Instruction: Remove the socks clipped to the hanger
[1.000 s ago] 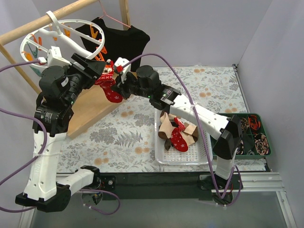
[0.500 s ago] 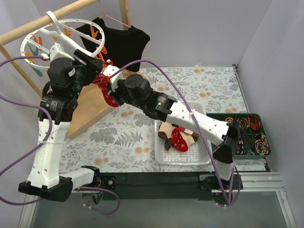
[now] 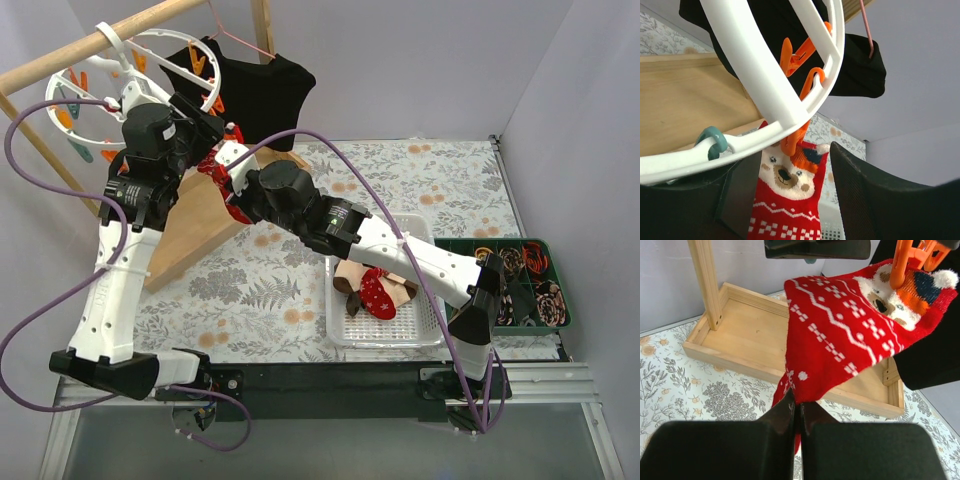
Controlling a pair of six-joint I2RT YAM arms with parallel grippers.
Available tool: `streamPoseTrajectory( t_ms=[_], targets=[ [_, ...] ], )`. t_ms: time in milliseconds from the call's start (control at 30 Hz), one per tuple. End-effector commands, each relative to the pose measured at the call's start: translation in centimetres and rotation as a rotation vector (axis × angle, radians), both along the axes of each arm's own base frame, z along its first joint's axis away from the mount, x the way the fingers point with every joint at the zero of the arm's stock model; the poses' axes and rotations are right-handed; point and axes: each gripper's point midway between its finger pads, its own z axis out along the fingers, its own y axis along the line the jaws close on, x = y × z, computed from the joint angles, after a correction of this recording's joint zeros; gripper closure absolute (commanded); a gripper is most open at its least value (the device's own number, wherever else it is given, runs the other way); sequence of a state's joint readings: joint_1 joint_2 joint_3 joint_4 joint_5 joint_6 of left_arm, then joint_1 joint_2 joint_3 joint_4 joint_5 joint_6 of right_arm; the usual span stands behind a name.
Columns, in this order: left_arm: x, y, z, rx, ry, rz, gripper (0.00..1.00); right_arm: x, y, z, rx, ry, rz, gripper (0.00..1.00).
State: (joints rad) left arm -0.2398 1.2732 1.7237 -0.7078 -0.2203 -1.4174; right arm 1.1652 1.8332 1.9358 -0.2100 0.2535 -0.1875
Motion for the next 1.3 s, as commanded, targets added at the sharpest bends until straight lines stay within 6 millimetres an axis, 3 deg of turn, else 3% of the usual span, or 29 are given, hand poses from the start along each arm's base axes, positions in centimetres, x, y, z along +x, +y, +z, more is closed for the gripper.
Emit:
streamPoseTrajectory(
  t_ms=[0, 233, 700, 1100, 1267],
  targets=[
    [1.2, 0.7, 1.3, 0.028, -0.044, 0.048, 0.46, 0.2, -0.9, 4.4, 0.081, -0.063, -0.027, 0.99],
    [3.4, 1.3, 0.9, 0.075, -0.047, 0.093, 0.48, 0.4, -0.7, 4.1, 0.077, -0.064, -0.026, 0.99],
    [5.1, 2.4, 0.1, 0.201, -0.059, 0.142, 0.53, 0.8, -1.1, 3.6, 0.074, -0.060, -0.033, 0.99],
    [3.6, 2.7, -1.1, 0.233, -0.046, 0.123, 0.51, 0.9, -1.1, 3.2, 0.072, -0.053, -0.033, 0.99],
    [3.1, 4.1, -2.2, 0.164, 0.034, 0.235, 0.50, 0.9, -1.2, 2.9, 0.060, -0.063, -0.030, 0.99]
  ],
)
